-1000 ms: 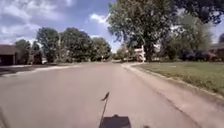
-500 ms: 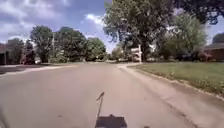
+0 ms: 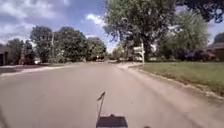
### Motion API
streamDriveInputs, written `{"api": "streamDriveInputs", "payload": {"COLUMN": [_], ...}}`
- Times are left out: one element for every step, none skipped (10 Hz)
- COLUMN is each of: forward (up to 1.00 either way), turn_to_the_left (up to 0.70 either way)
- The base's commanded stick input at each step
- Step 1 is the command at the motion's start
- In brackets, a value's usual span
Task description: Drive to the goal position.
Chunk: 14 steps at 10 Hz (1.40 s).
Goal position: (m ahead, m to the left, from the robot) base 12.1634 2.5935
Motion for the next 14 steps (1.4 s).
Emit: {"api": "streamDriveInputs", "payload": {"forward": [1.00, 1.00, 1.00, 1.00, 1.00, 1.00, 1.00, 1.00, 1.00, 1.00, 1.00, 1.00, 1.00, 1.00], "turn_to_the_left": [0.00, 0.00, 0.00, 0.00, 0.00, 0.00, 0.00, 0.00, 0.00, 0.00, 0.01, 0.03, 0.03, 0.04]}}
